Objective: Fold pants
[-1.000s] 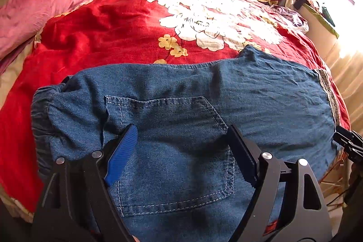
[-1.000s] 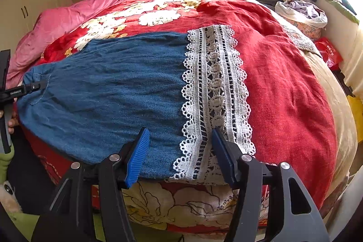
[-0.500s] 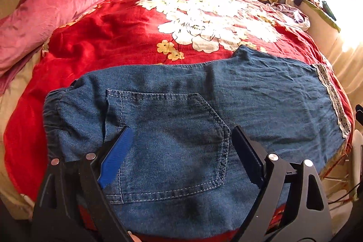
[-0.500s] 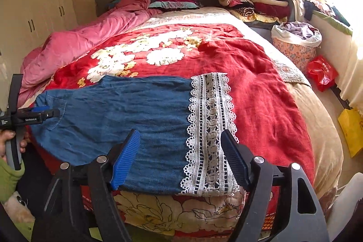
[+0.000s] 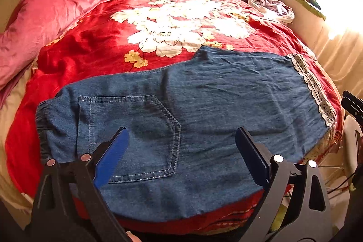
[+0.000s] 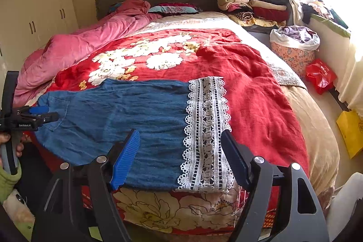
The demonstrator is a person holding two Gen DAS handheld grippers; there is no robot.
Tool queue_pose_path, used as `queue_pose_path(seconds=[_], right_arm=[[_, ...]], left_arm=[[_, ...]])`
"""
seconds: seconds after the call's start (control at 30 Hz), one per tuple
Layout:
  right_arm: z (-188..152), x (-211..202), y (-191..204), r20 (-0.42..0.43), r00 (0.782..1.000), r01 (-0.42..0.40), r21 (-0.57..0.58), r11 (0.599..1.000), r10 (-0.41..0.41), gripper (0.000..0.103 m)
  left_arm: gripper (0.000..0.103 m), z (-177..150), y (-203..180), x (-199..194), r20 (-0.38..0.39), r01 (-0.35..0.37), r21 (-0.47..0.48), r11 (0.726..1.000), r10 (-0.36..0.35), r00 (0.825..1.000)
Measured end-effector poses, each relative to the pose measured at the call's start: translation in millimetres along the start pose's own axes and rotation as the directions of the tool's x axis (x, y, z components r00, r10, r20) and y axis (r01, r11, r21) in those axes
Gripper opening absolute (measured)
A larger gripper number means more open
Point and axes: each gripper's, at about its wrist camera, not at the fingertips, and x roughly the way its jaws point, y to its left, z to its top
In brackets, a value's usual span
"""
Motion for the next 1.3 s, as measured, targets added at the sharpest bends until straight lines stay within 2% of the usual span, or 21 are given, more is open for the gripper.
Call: queue_pose_path(seconds=[0.13, 0.17, 0.2, 0.47, 0.77, 1.07, 1.2, 1.3], right_arm=[[-1.9, -1.4, -3.1, 0.001, 1.000, 0.005, 0.010, 1.000, -0.005, 0.073], [-2.2, -1.7, -3.4, 0.000, 1.000, 0.008, 0.010, 1.000, -0.008, 0.079], [-2.6, -2.4, -4.0, 0.001, 1.000, 0.016, 0.012, 1.000, -0.016, 0.097], [-6.3, -10.4, -13.8, 0.016, 0.999, 0.048, 0.047, 0.998, -0.049, 0.098], [-24.9, -2.5, -25.2, -0.041, 0.998, 0.044, 0.087, 0.995, -0.041, 0.098], [-40.5, 19.5, -35.3, -0.098, 0.995, -0.005, 0.169, 0.986, 0.022, 0.098], [-41.2, 28.3, -40.7, -0.103, 0.993, -0.027, 0.217, 0.976, 0.050, 0.098], [-41.5, 35.8, -46.7, -0.108, 0.990, -0.055, 0.270, 0.961, 0.087, 0.098]], left_arm=[[0.091, -0.4, -10.1, -0.8, -0.002, 0.006, 0.021, 1.000, -0.006, 1.000], [0.092, -0.8, -12.2, -0.9, -0.003, 0.006, 0.026, 1.000, -0.006, 1.000], [0.092, -1.0, -14.0, -0.8, -0.005, 0.007, 0.029, 1.000, -0.007, 1.000], [0.093, 0.0, -28.6, 1.4, -0.016, 0.026, 0.053, 0.998, -0.025, 1.000], [0.093, 21.0, -69.9, 11.0, -0.020, 0.093, 0.127, 0.988, -0.091, 0.996], [0.093, 65.4, -131.5, 42.9, -0.036, 0.149, 0.294, 0.944, -0.145, 0.989], [0.093, 88.2, -151.9, 71.7, -0.076, 0.204, 0.316, 0.926, -0.189, 0.979], [0.093, 103.0, -166.7, 94.3, -0.091, 0.201, 0.341, 0.918, -0.180, 0.979]])
